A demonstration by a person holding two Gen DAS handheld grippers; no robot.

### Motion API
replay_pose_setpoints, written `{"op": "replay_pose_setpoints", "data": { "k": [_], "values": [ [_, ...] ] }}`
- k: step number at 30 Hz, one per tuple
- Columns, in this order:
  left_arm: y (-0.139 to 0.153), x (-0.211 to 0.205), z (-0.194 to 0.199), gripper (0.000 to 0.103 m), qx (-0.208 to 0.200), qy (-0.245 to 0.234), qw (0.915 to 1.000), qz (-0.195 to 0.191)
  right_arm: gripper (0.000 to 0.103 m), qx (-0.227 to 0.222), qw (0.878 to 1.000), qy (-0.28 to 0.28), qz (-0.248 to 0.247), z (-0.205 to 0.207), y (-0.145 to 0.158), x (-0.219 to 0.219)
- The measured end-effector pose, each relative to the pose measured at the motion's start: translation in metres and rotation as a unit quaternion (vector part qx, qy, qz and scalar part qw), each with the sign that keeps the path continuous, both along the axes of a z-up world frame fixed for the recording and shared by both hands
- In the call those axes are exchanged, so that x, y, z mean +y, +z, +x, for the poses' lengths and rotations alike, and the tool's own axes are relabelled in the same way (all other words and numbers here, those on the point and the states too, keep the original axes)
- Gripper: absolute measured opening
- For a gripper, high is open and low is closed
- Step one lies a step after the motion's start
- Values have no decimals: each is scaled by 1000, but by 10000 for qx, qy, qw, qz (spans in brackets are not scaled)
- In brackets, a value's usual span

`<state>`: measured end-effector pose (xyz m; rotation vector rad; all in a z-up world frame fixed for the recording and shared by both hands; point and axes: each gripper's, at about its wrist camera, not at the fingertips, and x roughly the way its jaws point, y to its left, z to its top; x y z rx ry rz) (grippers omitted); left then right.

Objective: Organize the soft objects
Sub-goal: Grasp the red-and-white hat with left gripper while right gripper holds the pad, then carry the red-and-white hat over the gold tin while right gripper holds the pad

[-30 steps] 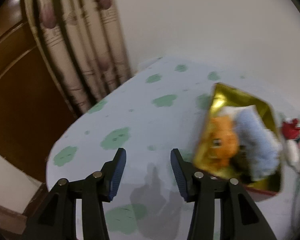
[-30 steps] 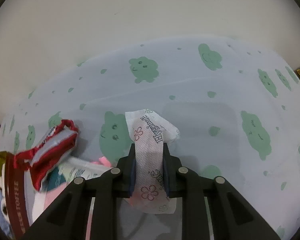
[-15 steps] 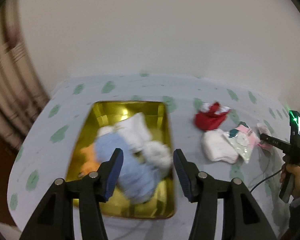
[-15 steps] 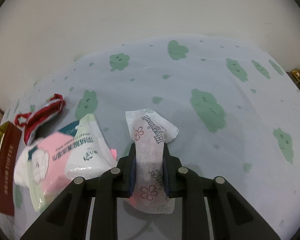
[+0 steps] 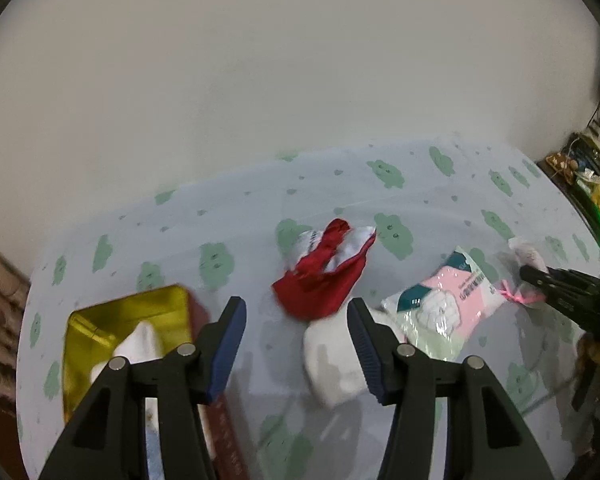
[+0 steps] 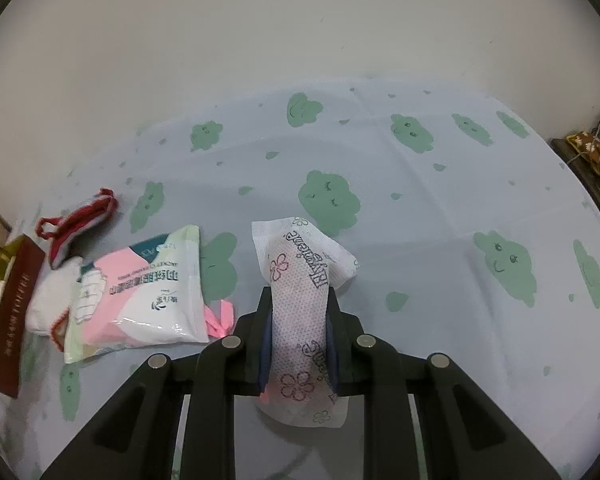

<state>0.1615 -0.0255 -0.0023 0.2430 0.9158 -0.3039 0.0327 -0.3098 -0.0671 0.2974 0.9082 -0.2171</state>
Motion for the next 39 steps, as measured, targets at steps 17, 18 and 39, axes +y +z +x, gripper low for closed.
{"op": "replay_pose_setpoints", "data": {
  "k": [17,18,39],
  "values": [
    [-43,-64,50,55,671,-1005,9884,924,21,-30,9985,96,-538,-8,-11,3],
    [-46,-68,53,55,717,-1067,9869,979,21,-27,9985,98,-537,-8,-11,3],
    [-89,-62,94,27,911,-47,9886,1194,26,-1,9981,153,-604,-6,-8,7]
  ]
}}
